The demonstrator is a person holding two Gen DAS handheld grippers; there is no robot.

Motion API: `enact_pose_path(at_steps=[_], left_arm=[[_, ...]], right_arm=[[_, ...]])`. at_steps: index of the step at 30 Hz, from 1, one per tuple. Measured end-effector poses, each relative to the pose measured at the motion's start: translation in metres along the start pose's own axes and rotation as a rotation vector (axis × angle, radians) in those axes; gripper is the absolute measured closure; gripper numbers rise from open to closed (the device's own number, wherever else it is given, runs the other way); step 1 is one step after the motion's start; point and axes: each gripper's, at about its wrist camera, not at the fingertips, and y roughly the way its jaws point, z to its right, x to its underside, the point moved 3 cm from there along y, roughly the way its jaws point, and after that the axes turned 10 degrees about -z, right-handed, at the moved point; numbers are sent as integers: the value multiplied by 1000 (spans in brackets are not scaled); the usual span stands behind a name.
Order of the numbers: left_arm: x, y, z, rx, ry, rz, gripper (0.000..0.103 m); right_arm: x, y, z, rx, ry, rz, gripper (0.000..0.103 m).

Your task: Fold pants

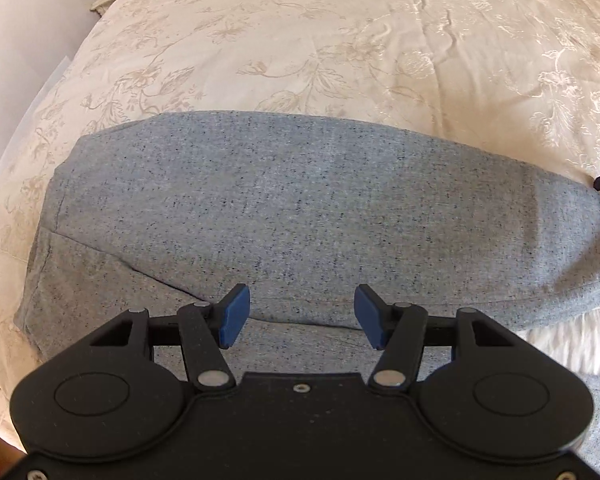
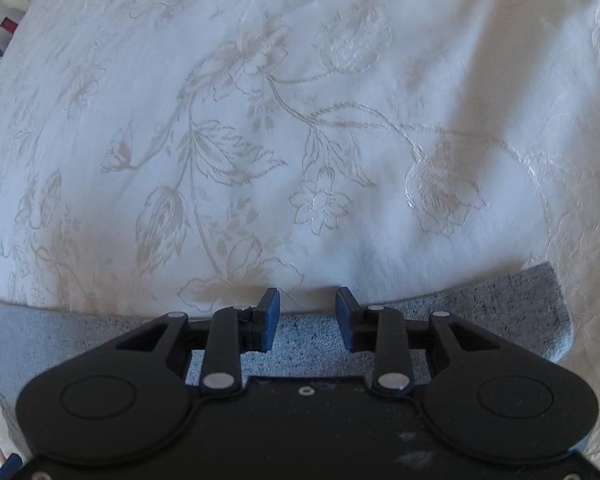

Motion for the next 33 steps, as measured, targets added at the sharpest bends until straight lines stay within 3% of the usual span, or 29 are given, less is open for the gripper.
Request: enact_pose_path(at_steps=[3,8,14,22,24,25,30,33], left_arm=[[0,4,-5,-8,-13,-12,40],[6,6,-8,-23,-6,-22,40],[11,7,-11,-19,-9,-30,40],[11,12,-27,-24,-20,-32,40],[7,15,-35,-19,-26,-27,40],[4,17,-39,-12,-27,-27,40],[-22,33,-62,20,-33,-44,40],[-40,36,-79,26,-49,-34,40]], right_arm=[[5,3,5,1,120,-9,70],[11,0,-1,35,171,-17,69],[13,0,-6,-32,327,-75,67],[6,24,-16,52,440,-53,68],[11,22,-20,64,423,-17,81],[14,20,-22,83,395,-2,100],[62,-6,-11,-15,377,69,101],[79,-21,-17,-67,231,114,97]])
